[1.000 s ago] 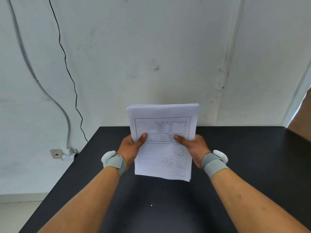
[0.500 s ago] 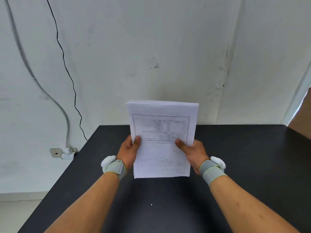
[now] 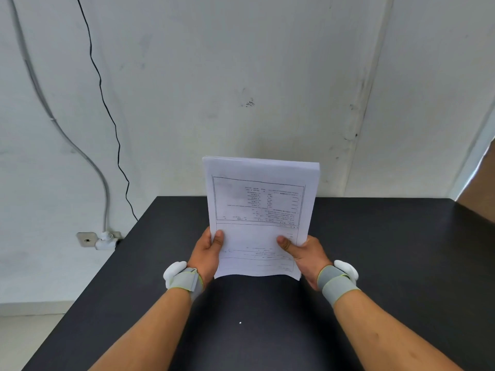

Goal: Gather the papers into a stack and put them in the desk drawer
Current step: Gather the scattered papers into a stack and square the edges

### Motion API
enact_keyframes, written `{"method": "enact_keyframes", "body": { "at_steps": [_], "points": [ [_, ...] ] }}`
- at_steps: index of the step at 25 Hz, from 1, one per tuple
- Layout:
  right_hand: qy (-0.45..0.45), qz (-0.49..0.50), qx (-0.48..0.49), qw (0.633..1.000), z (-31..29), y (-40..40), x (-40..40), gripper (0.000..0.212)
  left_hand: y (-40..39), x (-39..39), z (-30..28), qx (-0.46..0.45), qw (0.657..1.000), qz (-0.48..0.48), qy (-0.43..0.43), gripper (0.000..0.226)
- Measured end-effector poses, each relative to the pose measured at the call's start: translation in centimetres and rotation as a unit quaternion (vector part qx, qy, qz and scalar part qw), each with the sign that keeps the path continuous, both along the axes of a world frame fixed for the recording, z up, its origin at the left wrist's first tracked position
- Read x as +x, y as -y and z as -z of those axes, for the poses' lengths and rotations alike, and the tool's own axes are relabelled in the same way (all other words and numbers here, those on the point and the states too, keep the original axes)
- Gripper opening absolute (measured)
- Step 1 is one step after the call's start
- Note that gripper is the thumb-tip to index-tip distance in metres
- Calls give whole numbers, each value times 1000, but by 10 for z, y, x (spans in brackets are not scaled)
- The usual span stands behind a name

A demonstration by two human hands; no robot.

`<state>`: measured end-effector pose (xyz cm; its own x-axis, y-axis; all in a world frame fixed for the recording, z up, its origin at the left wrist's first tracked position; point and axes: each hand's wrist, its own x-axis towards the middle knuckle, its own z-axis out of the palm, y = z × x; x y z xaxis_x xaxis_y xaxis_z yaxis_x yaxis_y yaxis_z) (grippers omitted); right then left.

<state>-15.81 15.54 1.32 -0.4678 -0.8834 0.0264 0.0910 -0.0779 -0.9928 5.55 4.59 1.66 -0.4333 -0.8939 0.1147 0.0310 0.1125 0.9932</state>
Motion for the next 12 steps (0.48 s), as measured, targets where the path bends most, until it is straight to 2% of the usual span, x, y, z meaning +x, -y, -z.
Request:
{"method": "enact_keyframes", "body": {
  "at_steps": [6,10,12],
  "points": [
    [17,2,1,1000,11,1,3,51,0,0,15,3,1000,-10,24,25],
    [10,2,30,1000,16,1,0,30,-1,1,17,-15,998,-18,51,27],
    [-27,1,68,997,25,-1,1,33,-4,2,20,-36,996,-33,81,30]
  ]
}}
